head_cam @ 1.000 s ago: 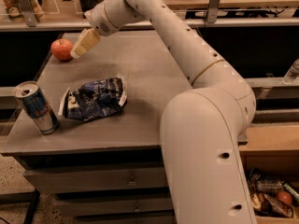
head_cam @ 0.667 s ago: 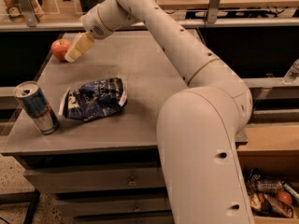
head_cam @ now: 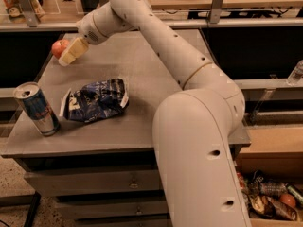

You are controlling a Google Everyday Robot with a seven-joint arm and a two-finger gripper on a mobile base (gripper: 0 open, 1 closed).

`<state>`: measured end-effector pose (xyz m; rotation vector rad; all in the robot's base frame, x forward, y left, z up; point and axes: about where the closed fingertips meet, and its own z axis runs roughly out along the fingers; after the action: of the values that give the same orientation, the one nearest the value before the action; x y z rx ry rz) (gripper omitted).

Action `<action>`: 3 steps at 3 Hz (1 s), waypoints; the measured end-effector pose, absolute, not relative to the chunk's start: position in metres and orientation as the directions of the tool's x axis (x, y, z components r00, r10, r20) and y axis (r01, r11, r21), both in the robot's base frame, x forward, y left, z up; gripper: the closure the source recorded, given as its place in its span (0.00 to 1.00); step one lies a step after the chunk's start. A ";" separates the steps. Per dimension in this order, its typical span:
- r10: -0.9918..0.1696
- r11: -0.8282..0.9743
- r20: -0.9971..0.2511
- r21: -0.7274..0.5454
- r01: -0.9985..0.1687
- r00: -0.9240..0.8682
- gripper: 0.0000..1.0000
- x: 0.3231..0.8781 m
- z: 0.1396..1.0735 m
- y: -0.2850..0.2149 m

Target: Pick apple

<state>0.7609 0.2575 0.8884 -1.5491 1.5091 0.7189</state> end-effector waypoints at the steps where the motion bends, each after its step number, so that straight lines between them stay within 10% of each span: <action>1: -0.499 0.077 -0.860 -0.161 -0.984 0.102 0.00 0.768 0.881 0.270; 3: -0.483 0.092 -0.874 -0.117 -0.989 0.058 0.00 0.788 0.858 0.287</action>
Offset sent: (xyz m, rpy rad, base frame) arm 0.0328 0.0235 -0.0137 0.0392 0.0282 -0.0301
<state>0.7876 0.2872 0.8575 -1.5082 1.5438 0.7732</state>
